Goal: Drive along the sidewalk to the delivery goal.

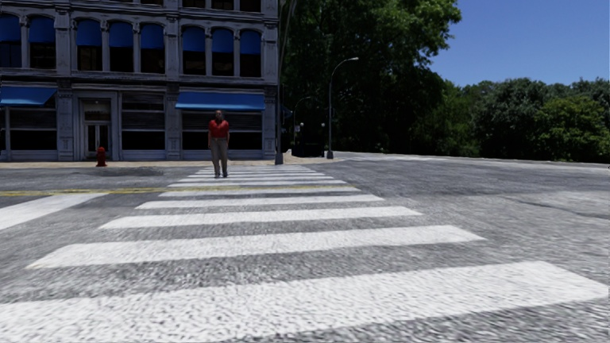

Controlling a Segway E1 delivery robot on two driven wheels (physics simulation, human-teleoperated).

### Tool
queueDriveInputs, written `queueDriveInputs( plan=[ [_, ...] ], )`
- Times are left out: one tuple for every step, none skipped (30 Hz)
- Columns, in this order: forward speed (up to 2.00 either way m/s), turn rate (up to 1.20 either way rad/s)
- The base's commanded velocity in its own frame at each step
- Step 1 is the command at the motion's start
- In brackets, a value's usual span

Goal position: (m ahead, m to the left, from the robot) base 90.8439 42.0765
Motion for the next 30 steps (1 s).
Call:
queueDriveInputs(
  plan=[
    [1.79,-0.01],
    [1.79,0.00],
    [1.79,0.00],
    [1.79,0.00],
    [1.79,0.00],
    [1.79,0.00],
    [1.79,0.00],
    [1.79,0.00],
    [1.79,0.00],
    [1.79,0.00],
    [1.79,0.00],
    [1.79,0.00],
    [1.79,0.00],
    [1.79,0.00],
    [1.79,0.00],
    [1.79,0.00],
    [1.79,0.00],
    [1.79,0.00],
    [1.79,0.00],
    [1.79,0.00],
    [1.79,0.00],
    [1.80,0.00],
    [1.80,0.00],
    [1.80,0.00],
    [1.80,0.00],
    [1.80,0.00],
    [1.80,0.00],
    [1.80,0.00],
    [1.83,0.03],
    [1.83,0.03]
  ],
)
